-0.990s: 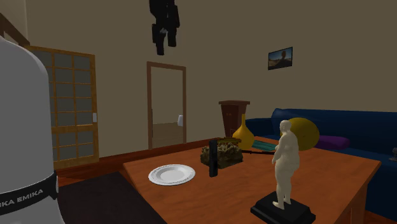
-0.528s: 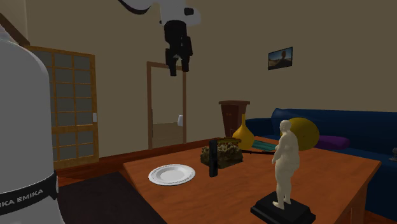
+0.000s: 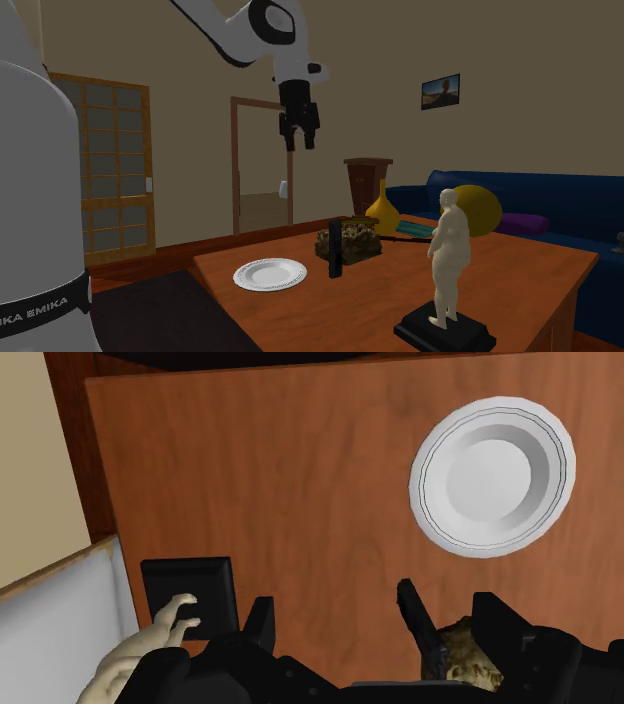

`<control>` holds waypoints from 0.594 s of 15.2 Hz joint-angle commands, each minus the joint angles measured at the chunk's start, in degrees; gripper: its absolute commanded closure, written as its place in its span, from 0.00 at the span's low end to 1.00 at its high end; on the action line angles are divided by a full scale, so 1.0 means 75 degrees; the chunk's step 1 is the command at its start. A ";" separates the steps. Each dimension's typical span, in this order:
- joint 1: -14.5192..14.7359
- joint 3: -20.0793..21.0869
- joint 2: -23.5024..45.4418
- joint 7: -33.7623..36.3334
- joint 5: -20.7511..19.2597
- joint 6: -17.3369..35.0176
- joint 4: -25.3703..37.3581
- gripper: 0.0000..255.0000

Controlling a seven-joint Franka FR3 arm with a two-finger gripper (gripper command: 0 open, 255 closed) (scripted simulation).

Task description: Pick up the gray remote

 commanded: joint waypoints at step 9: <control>0.0109 0.0265 0.2788 0.0591 -0.0249 0.1678 0.1175 0.00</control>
